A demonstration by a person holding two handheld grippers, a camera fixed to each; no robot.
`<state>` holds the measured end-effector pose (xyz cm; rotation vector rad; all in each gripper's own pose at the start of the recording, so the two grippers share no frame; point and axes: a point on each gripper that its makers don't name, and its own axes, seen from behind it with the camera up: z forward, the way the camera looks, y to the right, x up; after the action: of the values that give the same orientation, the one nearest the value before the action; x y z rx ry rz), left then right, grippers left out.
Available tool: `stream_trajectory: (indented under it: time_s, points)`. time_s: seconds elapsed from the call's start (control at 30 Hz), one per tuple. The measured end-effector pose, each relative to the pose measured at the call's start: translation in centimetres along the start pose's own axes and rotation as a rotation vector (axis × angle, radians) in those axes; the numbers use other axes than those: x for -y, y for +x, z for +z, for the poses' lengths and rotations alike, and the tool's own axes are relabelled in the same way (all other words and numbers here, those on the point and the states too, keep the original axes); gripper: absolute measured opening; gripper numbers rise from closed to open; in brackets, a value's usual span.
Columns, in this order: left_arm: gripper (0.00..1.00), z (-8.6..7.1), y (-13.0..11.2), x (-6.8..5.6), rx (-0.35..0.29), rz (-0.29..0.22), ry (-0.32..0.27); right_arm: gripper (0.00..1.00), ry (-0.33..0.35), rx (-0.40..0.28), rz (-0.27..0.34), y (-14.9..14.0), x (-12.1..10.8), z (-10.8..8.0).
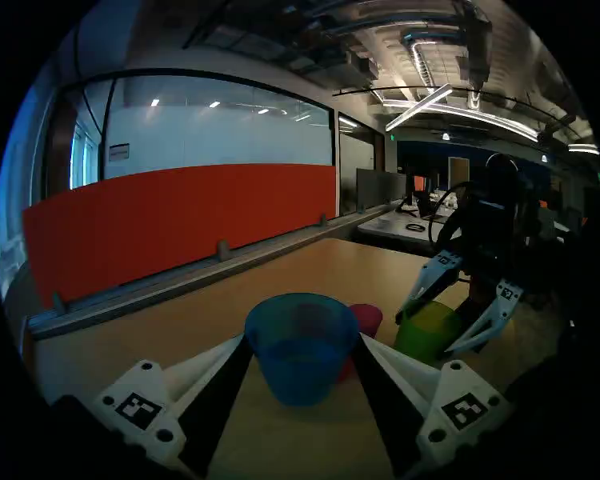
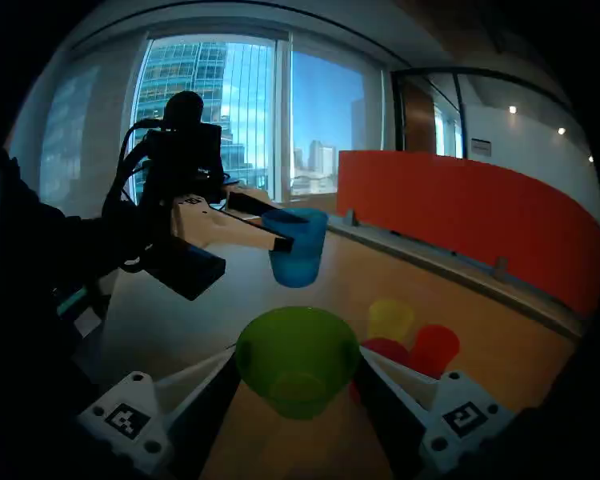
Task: Pour water
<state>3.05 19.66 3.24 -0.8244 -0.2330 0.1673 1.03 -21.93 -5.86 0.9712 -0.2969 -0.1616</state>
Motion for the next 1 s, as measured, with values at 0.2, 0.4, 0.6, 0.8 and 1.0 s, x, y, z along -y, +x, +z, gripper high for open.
stream_trajectory:
  time_s: [0.2,0.4,0.6,0.8,1.0]
  points:
    - [0.85,-1.4,1.0,-0.1,-0.023,0.006,0.012,0.92,-0.005,-0.041,-0.006,1.5,0.5,0.0]
    - [0.85,-2.7,1.8,-0.2,-0.041,0.010,0.025,0.92,-0.010,-0.081,-0.010,2.9,1.0,-0.1]
    - [0.85,-3.6,2.6,-0.5,-0.060,0.016,0.034,0.92,-0.020,-0.117,-0.021,4.2,1.3,-0.3]
    - [0.85,-4.4,3.3,-0.7,-0.079,0.024,0.039,0.92,-0.027,-0.136,-0.027,4.7,1.4,-0.4]
    - [0.85,-4.8,3.8,-0.7,-0.091,0.025,0.045,0.92,-0.028,-0.144,-0.031,5.0,1.5,-0.2]
